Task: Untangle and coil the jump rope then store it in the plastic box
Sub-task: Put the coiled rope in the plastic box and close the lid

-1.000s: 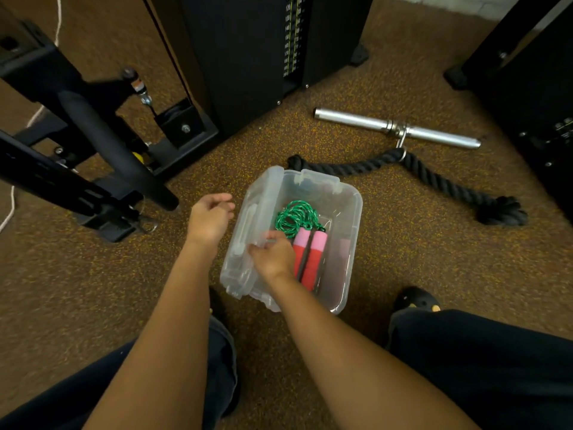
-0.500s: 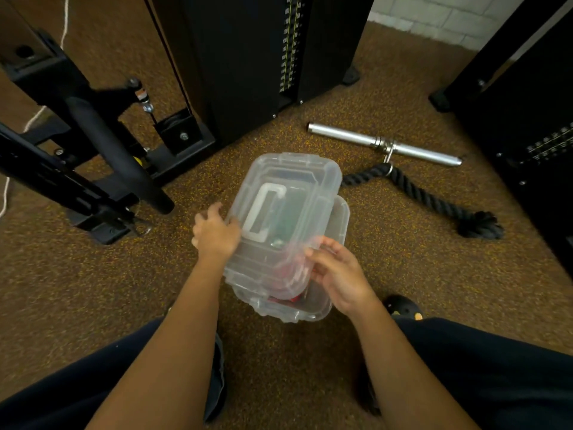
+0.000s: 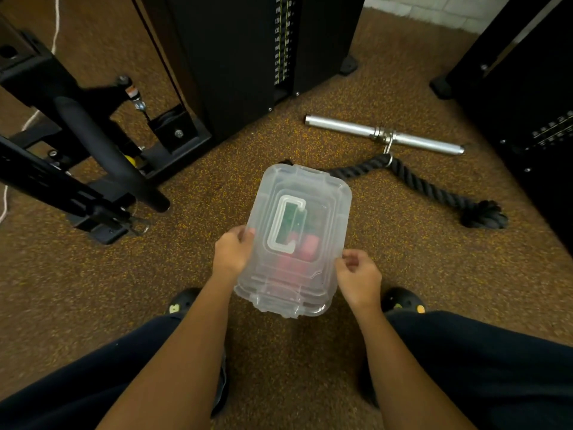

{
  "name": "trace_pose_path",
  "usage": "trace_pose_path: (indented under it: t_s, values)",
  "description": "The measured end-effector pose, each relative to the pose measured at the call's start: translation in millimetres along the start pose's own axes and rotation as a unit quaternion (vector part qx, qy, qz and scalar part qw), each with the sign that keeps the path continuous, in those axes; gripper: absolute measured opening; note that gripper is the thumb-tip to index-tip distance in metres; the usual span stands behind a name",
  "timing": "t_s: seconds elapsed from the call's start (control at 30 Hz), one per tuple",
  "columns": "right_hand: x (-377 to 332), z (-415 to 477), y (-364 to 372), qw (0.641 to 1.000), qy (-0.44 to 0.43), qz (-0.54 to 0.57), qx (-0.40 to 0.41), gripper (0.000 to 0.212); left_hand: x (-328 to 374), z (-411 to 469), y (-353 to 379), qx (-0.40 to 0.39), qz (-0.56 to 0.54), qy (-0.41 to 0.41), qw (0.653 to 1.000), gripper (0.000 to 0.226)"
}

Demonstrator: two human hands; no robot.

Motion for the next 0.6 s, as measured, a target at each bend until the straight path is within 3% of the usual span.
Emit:
trace_pose_path:
  t_s: [0.07, 0.17, 0.47, 0.6]
  values:
    - [-1.3, -0.1, 0.5, 1.000, -0.001, -0.020, 0.021, 0.033, -0.4, -0.3, -0.9, 0.008, -0.001, 0.011, 1.000, 0.042]
    - [-1.1, -0.7, 5.8, 0.999, 0.033, -0.029, -0.009, 0.048, 0.9, -0.7, -1.6, 0.007, -0.004, 0.016, 1.000, 0.038]
    - [-10.0, -0.9, 0.9, 0.991, 0.039, -0.084, -0.096, 0.025, -7.7, 7.7, -14.9, 0.022, -0.012, -0.069, 0.997, 0.034]
    - [-6.6, 1.1, 4.3, 0.986, 0.053, -0.098, -0.123, 0.028, -18.1, 12.9, -17.1, 0.012, -0.016, -0.132, 0.991, 0.032]
Point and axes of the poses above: each hand's wrist, its own z-axis towards the middle knuckle, its own y-axis out of the palm, x = y × z, the point moved 5 cm from there along z, towards the middle knuckle, and after that the axes turned 15 degrees about -z, right-handed, at the moved point
